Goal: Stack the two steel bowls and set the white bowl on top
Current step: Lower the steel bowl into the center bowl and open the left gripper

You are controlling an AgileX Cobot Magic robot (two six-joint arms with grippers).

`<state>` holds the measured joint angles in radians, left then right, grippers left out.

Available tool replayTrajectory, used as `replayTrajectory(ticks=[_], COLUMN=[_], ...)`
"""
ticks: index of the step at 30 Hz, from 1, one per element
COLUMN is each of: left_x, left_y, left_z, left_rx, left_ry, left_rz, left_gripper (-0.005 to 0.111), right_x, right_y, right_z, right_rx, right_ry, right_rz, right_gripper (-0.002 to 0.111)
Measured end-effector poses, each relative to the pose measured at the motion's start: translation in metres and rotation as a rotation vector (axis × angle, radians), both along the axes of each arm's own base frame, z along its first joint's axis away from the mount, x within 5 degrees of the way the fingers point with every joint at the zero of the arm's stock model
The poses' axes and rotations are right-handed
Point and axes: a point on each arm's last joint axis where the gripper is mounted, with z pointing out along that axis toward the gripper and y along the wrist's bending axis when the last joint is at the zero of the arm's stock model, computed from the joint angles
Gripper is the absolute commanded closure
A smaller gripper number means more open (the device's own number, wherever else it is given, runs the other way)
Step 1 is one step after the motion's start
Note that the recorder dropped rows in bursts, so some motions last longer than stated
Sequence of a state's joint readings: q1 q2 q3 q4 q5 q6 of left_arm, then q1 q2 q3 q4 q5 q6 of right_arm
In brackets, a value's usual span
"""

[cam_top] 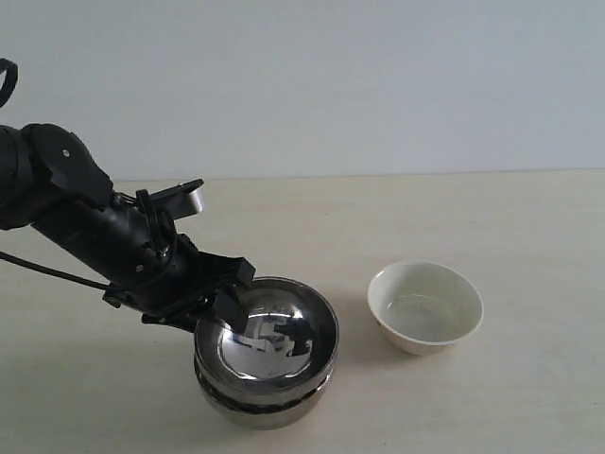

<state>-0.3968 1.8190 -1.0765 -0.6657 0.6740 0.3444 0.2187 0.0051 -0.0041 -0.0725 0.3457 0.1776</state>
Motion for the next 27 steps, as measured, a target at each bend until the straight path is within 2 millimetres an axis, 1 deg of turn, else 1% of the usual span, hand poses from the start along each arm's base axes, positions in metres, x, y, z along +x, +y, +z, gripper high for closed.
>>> replayTrajectory(ticks=[5,9,15,19,22,27], left_x=[-0.001,-0.003,-0.007,-0.010,-0.011,-0.008], left_y=[-0.001,0.000,0.002,0.003,0.004,0.003], left_z=[0.001,0.008,0.031,0.043,0.044,0.036], left_rx=[-0.004,-0.008,-0.029,-0.040,-0.042,-0.031], left_ry=[0.005,-0.002,-0.069,-0.101,-0.105,-0.083], left_rz=[-0.003,-0.013,-0.017,-0.019,-0.019,-0.019], left_gripper=[0.058,0.058,0.058,0.058,0.065,0.088], right_x=[0.000,0.000,0.000,0.000,0.000,0.000], right_y=[0.000,0.000,0.000,0.000,0.000,0.000], right_z=[0.000,0.000,0.000,0.000,0.000,0.000], right_rx=[0.000,0.000,0.000,0.000,0.000,0.000], right_ry=[0.000,0.000,0.000,0.000,0.000,0.000], right_rz=[0.000,0.000,0.000,0.000,0.000,0.000], right_gripper=[0.108,0.108,0.108,0.108,0.108,0.108])
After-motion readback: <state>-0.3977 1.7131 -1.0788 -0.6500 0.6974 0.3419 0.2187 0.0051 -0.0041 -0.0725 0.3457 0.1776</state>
